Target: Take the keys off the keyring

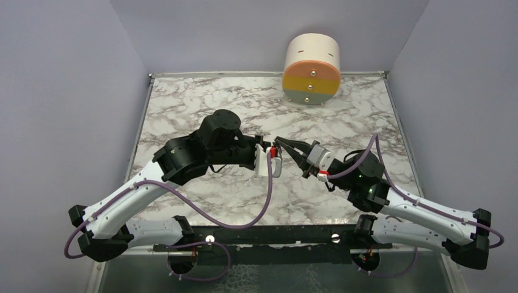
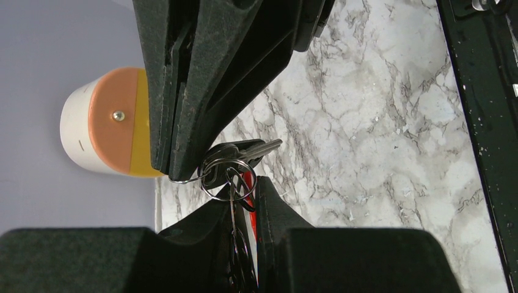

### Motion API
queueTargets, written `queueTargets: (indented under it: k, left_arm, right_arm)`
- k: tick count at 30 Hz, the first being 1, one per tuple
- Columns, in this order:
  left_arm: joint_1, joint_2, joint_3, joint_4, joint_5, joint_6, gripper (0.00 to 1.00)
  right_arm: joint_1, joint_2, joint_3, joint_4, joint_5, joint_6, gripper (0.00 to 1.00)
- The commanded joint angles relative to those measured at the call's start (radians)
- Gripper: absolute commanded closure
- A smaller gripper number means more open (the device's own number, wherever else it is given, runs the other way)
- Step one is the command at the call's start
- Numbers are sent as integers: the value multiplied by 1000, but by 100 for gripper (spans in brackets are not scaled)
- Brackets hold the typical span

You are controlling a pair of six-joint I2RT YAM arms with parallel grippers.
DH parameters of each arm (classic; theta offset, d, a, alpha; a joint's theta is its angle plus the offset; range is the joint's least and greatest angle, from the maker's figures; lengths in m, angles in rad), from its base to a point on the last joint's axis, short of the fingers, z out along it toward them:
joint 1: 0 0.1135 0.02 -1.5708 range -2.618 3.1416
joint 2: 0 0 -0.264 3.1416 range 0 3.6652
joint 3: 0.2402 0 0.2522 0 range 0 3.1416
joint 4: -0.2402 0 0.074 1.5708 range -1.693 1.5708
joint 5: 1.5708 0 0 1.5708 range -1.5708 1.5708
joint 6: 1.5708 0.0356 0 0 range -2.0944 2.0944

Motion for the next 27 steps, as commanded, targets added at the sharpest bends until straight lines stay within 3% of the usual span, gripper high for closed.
queueTargets:
  k: [1, 27]
  left_arm:
    - [-6, -41, 17, -5, 74, 24, 100]
    - [-7, -111, 1, 24, 8, 9, 100]
  right_arm:
    - [1, 11, 16, 13, 24, -16, 98]
    - [1, 24, -1, 3, 131, -46, 98]
